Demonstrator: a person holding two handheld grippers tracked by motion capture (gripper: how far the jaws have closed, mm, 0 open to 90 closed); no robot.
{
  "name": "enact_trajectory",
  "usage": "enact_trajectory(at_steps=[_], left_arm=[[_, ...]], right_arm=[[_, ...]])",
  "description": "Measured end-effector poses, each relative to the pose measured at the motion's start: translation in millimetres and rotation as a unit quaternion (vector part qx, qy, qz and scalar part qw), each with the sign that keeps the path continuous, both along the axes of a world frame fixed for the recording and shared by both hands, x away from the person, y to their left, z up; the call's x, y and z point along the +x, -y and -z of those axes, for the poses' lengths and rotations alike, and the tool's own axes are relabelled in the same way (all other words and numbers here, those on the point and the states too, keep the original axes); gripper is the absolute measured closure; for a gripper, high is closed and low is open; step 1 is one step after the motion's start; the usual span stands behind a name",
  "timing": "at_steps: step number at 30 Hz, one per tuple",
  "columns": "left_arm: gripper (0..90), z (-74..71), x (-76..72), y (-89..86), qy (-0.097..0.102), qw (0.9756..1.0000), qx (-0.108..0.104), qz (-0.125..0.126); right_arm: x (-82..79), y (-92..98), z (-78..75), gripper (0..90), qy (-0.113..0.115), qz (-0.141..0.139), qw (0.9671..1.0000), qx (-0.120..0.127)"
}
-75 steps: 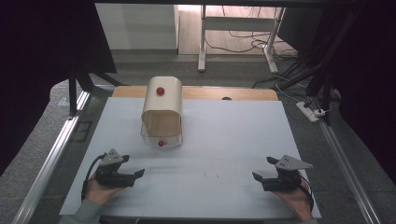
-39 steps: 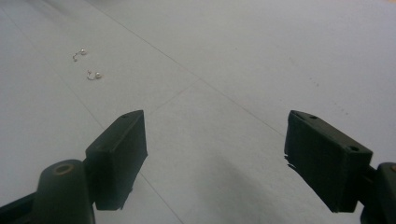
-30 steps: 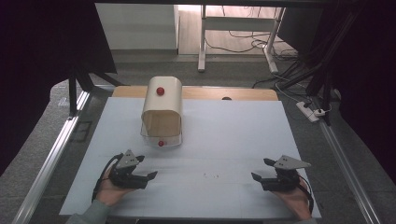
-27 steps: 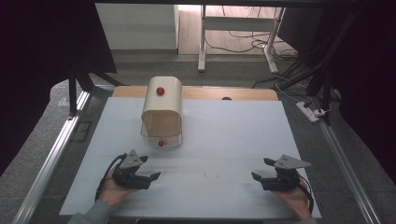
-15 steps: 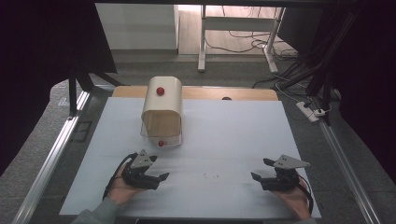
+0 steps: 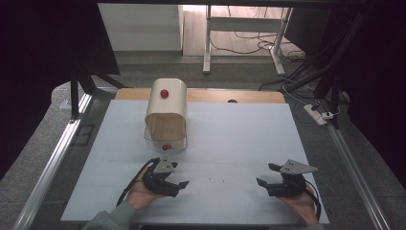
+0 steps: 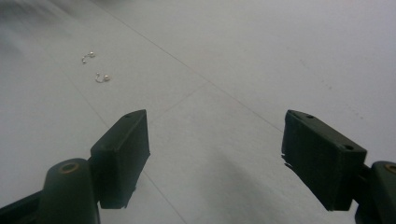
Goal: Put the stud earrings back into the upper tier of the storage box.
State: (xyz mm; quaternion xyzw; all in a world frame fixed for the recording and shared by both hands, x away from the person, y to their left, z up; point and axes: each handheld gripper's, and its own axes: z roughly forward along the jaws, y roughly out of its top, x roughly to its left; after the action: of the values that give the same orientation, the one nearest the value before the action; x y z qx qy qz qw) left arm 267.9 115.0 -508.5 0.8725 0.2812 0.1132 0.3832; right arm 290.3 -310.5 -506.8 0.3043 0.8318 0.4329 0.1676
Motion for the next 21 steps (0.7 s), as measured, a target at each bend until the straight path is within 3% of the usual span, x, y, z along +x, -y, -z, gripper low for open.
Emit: enact_trajectory(at_steps=[21], left_arm=[[23.1, 0.6, 10.9, 26.3, 0.004, 0.9999, 0.000, 0.014]], right_arm=[[-1.4, -3.0, 2.1, 22.6, -0.004, -0.008, 0.9999, -0.006]])
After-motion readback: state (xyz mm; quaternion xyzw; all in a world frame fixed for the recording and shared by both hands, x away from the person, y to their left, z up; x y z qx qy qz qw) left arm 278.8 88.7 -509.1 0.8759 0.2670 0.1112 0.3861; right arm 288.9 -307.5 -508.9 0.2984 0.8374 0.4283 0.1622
